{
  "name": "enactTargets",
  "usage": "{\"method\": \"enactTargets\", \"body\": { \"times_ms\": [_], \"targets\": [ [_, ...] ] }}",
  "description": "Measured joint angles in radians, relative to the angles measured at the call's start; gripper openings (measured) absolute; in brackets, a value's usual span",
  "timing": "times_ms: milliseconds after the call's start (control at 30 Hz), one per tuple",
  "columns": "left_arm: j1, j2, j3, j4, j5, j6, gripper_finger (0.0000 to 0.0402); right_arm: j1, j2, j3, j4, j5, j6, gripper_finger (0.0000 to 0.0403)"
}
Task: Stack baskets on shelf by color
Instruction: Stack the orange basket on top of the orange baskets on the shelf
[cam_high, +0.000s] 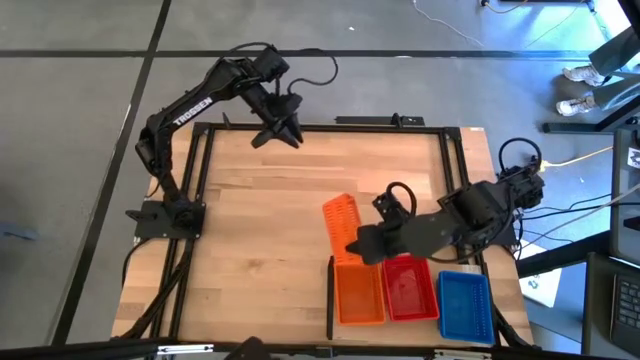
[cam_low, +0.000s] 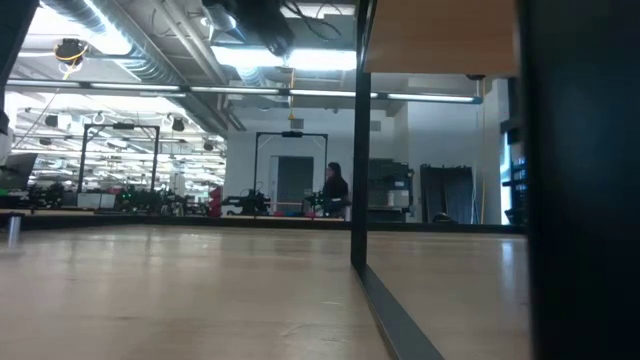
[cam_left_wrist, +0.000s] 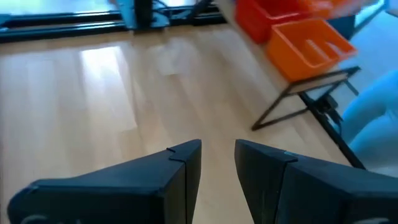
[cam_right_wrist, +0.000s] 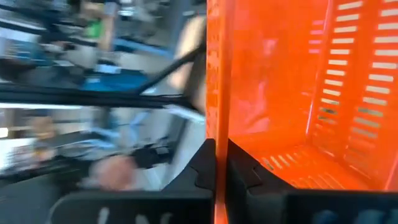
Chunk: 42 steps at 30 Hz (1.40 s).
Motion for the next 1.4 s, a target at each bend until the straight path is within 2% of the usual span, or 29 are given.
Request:
{"method": "enactTargets", "body": {
  "times_ms": [133,333,467,600,800,900,1200,1400],
  "targets": [
    [-0.003,-0.059,0.000,-0.056,0.003,0.052,0.0089,-0.002,0.000,0.000,-0.208,0.007,0.000,0.0004],
    [-0.077,-0.133,0.000,-0.038,0.018,0.030,0.0089,-0.074,0.000,-0.001,-0.551,0.011,-0.008,0.0004],
    [-0.137,-0.149,0.000,-0.026,-0.019,0.019,0.0089,-0.146,0.006,-0.021,-0.490,0.068,-0.229,0.0004],
    [-0.200,-0.154,0.000,-0.015,-0.073,0.050,0.0089,-0.206,0.038,-0.020,-0.527,0.082,-0.423,0.0004],
    [-0.297,-0.152,0.000,0.078,-0.406,0.132,0.0089,-0.252,0.099,-0.020,-0.533,0.079,-0.675,0.0004],
    [-0.350,-0.152,0.000,0.149,-0.503,0.187,0.0089,-0.274,0.122,-0.021,-0.533,0.079,-0.732,0.0004],
    [-0.446,-0.133,0.000,0.253,-0.556,0.359,0.0089,-0.300,0.135,-0.021,-0.534,0.060,-0.775,0.0004],
    [-0.481,-0.091,0.000,0.276,-0.567,0.394,0.0089,-0.300,0.135,-0.021,-0.534,0.076,-0.796,0.0004]
  ]
}}
